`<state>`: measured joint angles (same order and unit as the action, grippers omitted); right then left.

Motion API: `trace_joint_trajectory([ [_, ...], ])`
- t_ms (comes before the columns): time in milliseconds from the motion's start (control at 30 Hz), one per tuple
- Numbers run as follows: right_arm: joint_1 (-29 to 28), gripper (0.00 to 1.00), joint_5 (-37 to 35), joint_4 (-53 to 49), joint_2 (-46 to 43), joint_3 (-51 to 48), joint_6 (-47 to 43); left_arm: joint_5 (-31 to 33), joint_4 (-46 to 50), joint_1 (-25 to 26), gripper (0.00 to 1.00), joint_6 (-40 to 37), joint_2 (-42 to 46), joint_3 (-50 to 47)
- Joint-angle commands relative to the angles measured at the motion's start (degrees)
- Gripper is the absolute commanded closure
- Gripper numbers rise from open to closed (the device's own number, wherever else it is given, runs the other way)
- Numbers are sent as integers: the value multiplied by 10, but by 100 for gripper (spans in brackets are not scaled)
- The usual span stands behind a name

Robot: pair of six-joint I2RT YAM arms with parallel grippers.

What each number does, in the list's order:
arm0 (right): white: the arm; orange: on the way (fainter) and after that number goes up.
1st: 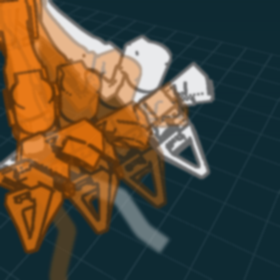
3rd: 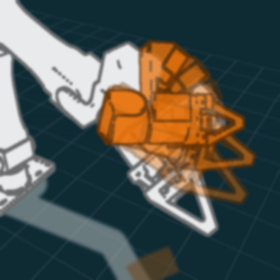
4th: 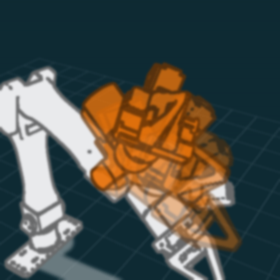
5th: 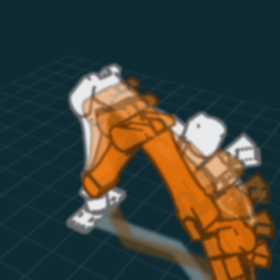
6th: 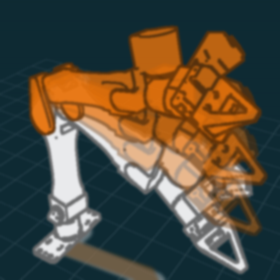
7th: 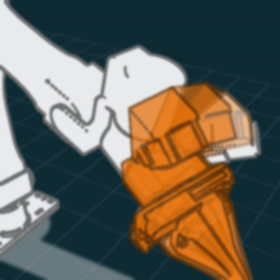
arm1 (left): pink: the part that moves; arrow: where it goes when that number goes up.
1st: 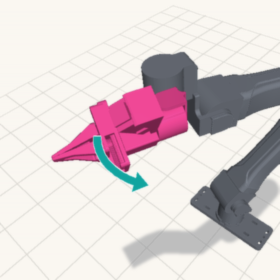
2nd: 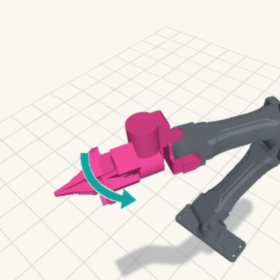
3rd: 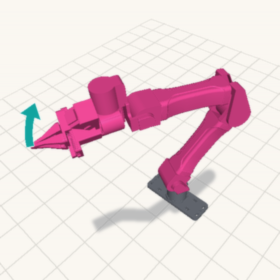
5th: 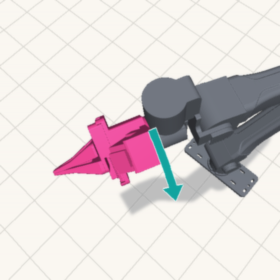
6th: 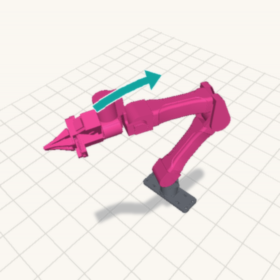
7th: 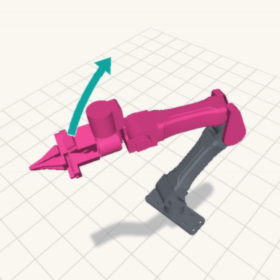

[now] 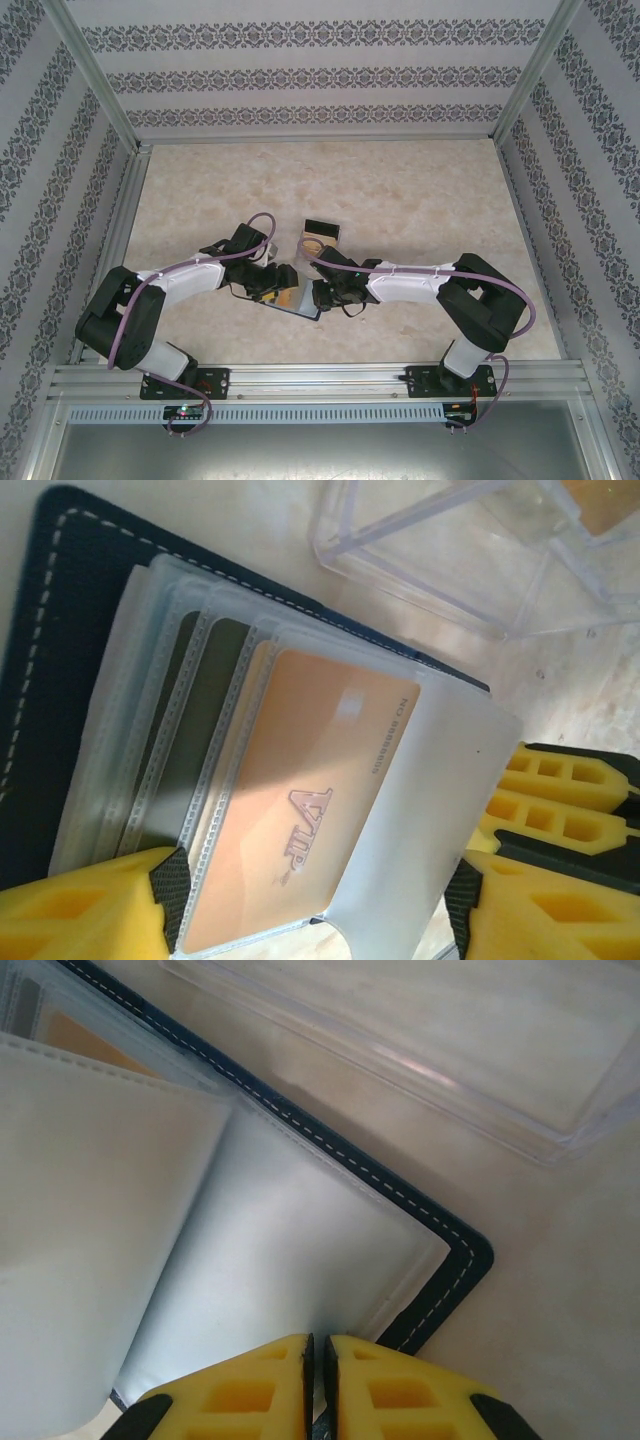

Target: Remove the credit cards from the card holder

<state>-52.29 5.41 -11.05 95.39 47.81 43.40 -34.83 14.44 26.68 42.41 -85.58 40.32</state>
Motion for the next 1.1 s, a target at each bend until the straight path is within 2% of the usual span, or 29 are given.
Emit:
trace_joint_trajectory([
  [0, -8, 84, 5, -24, 31, -7, 7, -26, -23, 14, 14, -6, -12, -1],
  [67, -7, 84, 5, -24, 31, -9, 8, -26, -22, 14, 4, -6, -10, 0],
  [133, -8, 84, 3, -22, 30, -9, 9, -26, -22, 14, 0, -6, -9, 0],
  [500, 2, 78, -25, -6, -20, -35, 23, -21, -16, 14, 0, -8, -4, 2],
  [733, 23, 74, -88, -3, -136, -79, 55, 8, 14, 4, 1, -11, 21, 18],
  [900, 29, 71, -81, 23, -185, -79, 53, 21, 21, -9, 0, -10, 28, 22],
  [967, 29, 72, -55, 43, -175, -69, 53, 35, 23, -19, 6, -5, 32, 18],
  [1067, 26, 75, -6, 84, -136, -51, 66, 49, 19, -36, 21, 8, 38, 6],
])
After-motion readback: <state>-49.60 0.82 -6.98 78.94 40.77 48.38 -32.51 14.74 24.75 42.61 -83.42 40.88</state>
